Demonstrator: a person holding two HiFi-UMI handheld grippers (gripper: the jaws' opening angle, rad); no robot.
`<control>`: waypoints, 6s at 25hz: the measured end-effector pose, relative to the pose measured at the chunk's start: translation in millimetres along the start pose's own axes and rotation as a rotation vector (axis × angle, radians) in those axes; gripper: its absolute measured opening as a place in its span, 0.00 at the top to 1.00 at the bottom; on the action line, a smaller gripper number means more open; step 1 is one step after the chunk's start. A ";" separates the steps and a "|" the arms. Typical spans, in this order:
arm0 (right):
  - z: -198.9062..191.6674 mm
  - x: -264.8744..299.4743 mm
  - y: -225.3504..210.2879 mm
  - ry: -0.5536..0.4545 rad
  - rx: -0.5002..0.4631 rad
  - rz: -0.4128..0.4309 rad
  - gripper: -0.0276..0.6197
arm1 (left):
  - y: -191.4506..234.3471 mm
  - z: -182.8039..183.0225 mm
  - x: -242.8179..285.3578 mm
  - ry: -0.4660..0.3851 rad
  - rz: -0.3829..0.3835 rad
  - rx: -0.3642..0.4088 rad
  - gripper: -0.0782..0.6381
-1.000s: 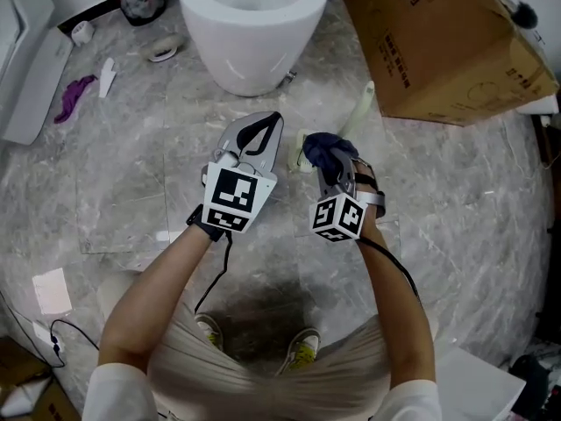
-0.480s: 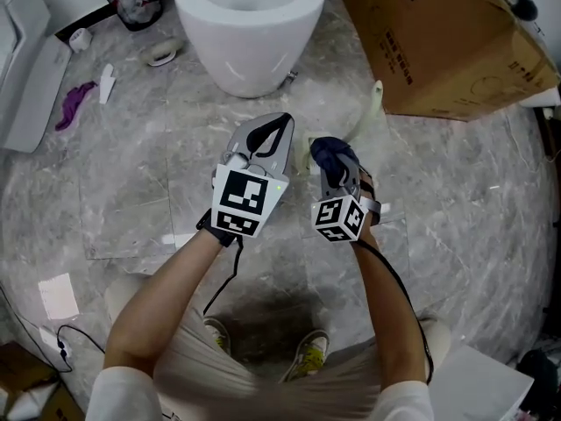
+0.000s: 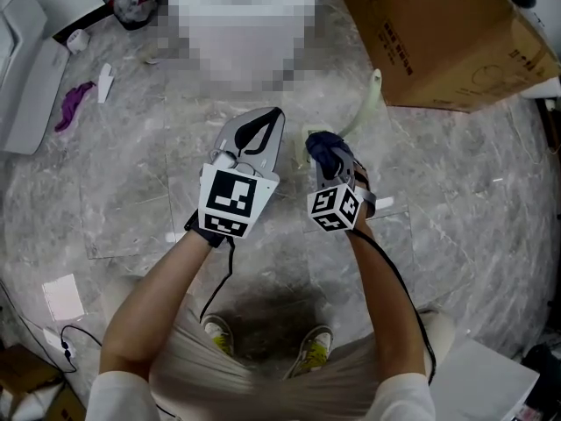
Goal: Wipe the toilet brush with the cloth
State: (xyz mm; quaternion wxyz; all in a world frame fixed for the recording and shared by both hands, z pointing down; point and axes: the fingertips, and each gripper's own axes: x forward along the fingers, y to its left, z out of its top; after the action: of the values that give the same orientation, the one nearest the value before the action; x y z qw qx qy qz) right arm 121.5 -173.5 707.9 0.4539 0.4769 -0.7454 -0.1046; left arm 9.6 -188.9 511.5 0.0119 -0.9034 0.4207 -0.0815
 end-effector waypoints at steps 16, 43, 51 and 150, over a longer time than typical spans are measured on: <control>-52.8 -19.8 -25.9 -0.044 0.672 -0.124 0.81 | -12.2 -20.9 1.1 0.049 -0.045 -0.025 0.89; -62.7 37.7 8.5 0.041 0.699 -0.006 0.81 | -31.8 -26.6 -12.9 0.100 -0.101 0.046 0.89; -70.7 51.6 17.9 0.073 0.708 0.047 0.81 | -37.6 -57.4 -2.3 0.182 -0.114 -0.008 0.89; 13.0 -114.3 -101.3 0.121 0.705 0.186 0.82 | -29.1 6.7 6.1 0.063 -0.107 -0.066 0.89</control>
State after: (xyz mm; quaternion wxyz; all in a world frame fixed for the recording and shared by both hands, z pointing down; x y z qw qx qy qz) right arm 189.0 -138.0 574.9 0.3125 0.5395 -0.7476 0.2288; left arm 36.6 -175.1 508.3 -0.0356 -0.9216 0.3743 -0.0964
